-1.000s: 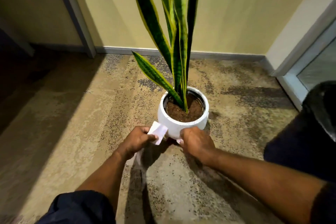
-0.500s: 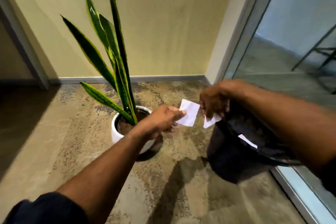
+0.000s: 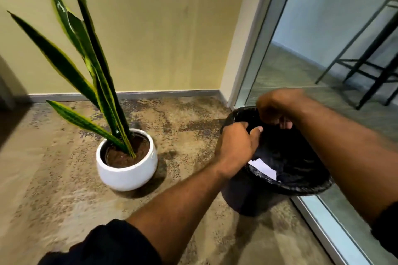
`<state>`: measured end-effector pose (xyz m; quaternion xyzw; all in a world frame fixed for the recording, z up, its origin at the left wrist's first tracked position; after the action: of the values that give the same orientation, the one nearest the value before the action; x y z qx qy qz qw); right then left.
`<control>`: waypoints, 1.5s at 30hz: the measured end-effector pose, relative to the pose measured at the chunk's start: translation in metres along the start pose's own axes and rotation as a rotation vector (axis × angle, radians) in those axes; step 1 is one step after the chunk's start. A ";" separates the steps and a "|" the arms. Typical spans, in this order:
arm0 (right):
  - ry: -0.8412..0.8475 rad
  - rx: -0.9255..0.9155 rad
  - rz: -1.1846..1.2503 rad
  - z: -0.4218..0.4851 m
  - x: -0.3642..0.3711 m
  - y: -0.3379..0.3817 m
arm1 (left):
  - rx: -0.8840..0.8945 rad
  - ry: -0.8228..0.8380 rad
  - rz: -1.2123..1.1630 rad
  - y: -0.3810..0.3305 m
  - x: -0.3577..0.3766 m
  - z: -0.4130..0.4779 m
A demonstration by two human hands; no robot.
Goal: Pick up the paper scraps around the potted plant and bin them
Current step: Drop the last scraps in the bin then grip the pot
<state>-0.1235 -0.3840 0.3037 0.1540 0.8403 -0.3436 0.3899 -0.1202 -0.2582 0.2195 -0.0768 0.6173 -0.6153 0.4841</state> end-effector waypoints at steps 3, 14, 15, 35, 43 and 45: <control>-0.240 -0.083 0.176 0.003 -0.019 0.039 | -0.019 -0.271 -0.036 0.044 -0.034 -0.027; 0.387 -0.323 1.371 0.040 0.053 0.270 | -1.066 -0.646 -0.103 0.278 -0.190 -0.084; 0.443 -0.309 1.384 0.044 0.061 0.280 | -1.074 -0.566 -0.220 0.287 -0.187 -0.079; 0.477 0.077 1.751 -0.003 0.052 0.286 | -0.995 -0.267 -0.276 0.212 -0.202 -0.083; 0.455 0.164 1.798 -0.054 -0.088 0.165 | -0.954 -0.180 -0.302 0.037 -0.274 0.002; 0.450 0.180 1.791 -0.059 -0.119 0.141 | -0.957 -0.174 -0.289 0.002 -0.287 0.027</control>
<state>-0.0043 -0.2409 0.3566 0.8385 0.4340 0.0599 0.3241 0.0484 -0.0778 0.3678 -0.4256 0.7705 -0.3157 0.3543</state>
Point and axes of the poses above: each hand's wrist, its own z-axis towards the middle knuckle, its own x-axis out of the palm, y = z × x, the point moved 2 cm from there along z, towards the middle knuckle, and after that the axes turned 1 degree about x, right-handed, at the moved point
